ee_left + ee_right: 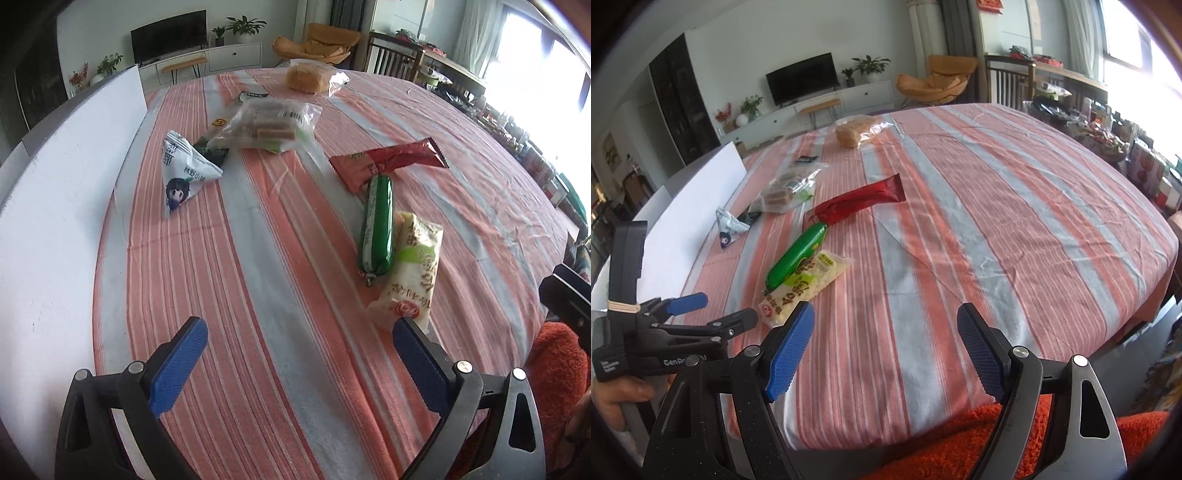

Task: Organize snacks
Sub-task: 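Move the left tool back over the green sausage and cream bread pack, then close the left tool on the green sausage and lift it, then carry the sausage toward the box while the right tool grasps the cream bread pack, then lower both snacks into the cardboard box and open both tools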

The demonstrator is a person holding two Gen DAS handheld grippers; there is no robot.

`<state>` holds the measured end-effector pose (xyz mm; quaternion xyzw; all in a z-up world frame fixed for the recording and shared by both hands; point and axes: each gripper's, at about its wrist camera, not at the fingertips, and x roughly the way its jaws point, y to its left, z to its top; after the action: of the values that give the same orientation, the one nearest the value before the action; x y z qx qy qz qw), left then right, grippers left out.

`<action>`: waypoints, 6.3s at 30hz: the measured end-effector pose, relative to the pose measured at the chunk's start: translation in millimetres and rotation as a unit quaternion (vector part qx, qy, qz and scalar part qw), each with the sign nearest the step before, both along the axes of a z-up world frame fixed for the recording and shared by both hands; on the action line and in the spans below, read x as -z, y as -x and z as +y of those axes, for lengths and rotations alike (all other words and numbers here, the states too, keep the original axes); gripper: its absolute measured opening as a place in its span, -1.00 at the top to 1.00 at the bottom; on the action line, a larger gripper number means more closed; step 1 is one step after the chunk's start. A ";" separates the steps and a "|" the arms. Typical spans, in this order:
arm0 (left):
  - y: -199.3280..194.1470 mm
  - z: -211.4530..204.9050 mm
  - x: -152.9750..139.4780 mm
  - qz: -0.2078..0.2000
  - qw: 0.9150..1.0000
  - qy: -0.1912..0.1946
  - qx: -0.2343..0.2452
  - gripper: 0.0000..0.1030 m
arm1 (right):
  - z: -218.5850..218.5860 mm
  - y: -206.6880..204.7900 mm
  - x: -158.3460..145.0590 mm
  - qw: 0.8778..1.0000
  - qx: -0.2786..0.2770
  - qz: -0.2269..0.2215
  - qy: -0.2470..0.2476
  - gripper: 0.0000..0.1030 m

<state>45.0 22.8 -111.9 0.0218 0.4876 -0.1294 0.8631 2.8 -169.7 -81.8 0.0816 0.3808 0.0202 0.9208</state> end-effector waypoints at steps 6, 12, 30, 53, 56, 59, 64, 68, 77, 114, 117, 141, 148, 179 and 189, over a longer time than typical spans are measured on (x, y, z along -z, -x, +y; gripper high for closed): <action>0.0 4.6 2.8 0.003 1.000 -0.001 -0.003 -0.94 | 0.5 -1.4 1.9 1.000 -0.001 0.009 0.002 -0.60; -0.2 5.3 3.7 -0.002 1.000 -0.009 -0.002 -0.94 | 0.8 -1.0 2.0 1.000 -0.001 0.009 0.002 -0.60; 2.4 -2.3 8.3 -0.018 0.999 -0.039 0.012 -0.99 | 2.1 -1.8 2.8 1.000 -0.003 0.012 -0.004 -0.60; -38.3 -19.7 -42.0 0.007 0.998 0.030 0.061 -0.86 | -12.0 -0.9 5.8 0.999 0.004 0.015 -0.049 -0.60; -59.7 -41.5 -38.0 0.017 0.997 0.020 0.077 -0.72 | -11.6 -1.0 5.9 0.999 0.004 0.016 -0.047 -0.60; -75.4 -60.8 -29.0 0.038 0.995 0.024 0.092 -0.57 | -10.9 0.8 4.8 0.999 0.004 0.013 -0.043 -0.60; -88.2 -77.2 -11.3 0.053 0.994 0.005 0.094 -0.42 | -13.3 1.5 4.6 0.999 0.003 0.012 -0.047 -0.60; -93.4 -71.1 -4.3 0.059 0.995 0.007 0.082 -0.42 | -12.8 0.0 5.1 0.999 -0.002 0.016 -0.050 -0.60; -98.4 -66.6 -4.6 0.065 0.995 0.021 0.071 -0.42 | -12.5 0.1 5.0 0.999 -0.004 0.016 -0.052 -0.60; -81.5 -71.9 -4.5 0.021 0.993 -0.067 0.099 0.56 | -10.9 -1.5 7.0 0.998 -0.006 0.019 -0.059 -0.60; -75.3 -61.6 -6.1 0.023 0.995 -0.053 0.087 0.56 | -9.9 -1.7 8.1 0.998 -0.005 0.020 -0.062 -0.60; -24.8 -3.6 -50.7 0.000 0.998 0.032 0.049 0.56 | -12.0 -1.9 10.4 0.998 0.001 0.035 -0.057 -0.60; -7.4 3.9 -72.8 -0.019 0.997 0.058 0.048 0.56 | -14.0 -0.9 11.1 0.997 0.001 0.041 -0.059 -0.60; 19.6 141.5 -125.8 -0.099 0.987 0.083 -0.092 0.56 | 87.2 -71.7 24.7 0.985 -0.038 0.165 0.018 0.43; 30.0 172.3 -143.3 -0.127 0.980 0.091 -0.120 0.56 | 102.9 -54.3 -37.0 0.985 -0.099 0.099 -0.096 0.43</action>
<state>15.0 195.1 31.4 -0.0995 0.3594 -0.0649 0.9256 57.0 -66.8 -44.8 0.1334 0.4729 0.1399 0.8597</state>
